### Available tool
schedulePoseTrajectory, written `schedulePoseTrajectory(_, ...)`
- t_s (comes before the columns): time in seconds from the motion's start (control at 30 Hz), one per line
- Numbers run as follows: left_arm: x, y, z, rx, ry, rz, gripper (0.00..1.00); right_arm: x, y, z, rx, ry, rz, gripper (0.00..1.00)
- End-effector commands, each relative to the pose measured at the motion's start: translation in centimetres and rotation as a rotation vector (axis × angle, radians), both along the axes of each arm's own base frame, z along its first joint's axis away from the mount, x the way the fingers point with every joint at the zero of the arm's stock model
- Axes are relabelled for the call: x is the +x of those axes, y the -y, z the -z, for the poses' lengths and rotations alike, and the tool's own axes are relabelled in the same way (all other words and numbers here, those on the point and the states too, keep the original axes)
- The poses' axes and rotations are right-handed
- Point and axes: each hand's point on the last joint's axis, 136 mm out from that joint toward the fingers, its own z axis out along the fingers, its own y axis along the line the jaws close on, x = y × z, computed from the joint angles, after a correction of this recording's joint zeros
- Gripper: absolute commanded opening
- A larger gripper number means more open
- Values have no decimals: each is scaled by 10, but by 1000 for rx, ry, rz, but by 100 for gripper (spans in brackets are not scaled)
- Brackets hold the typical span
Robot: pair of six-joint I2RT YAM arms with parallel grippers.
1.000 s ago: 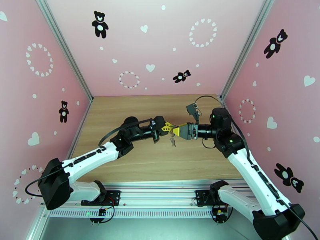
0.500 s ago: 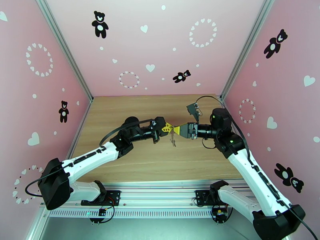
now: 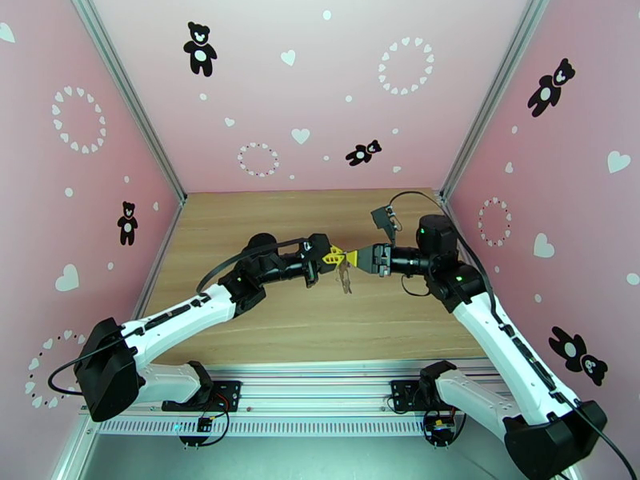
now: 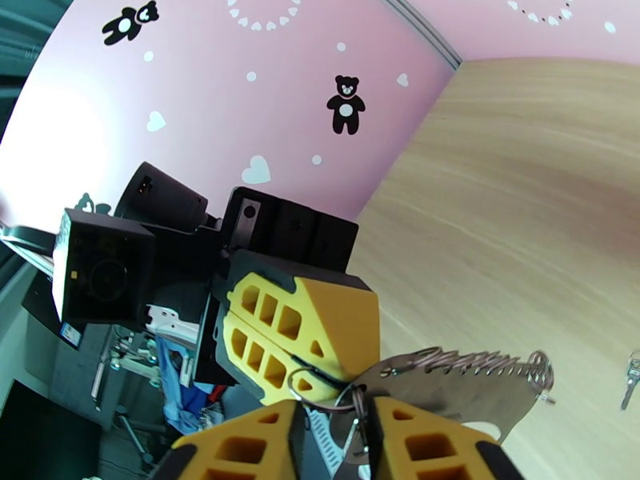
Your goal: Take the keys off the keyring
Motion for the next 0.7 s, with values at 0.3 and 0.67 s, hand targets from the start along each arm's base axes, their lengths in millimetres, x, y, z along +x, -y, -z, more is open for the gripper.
schedulePoseTrajectory(0.3, 1, -2, -13, 15, 26, -23, 0, 3, 6, -7, -60, 74, 48, 8)
schedulePoseTrajectory(0.67, 5, 1, -5, 77, 16, -70, 0, 5, 2, -9, -167, 157, 52, 0)
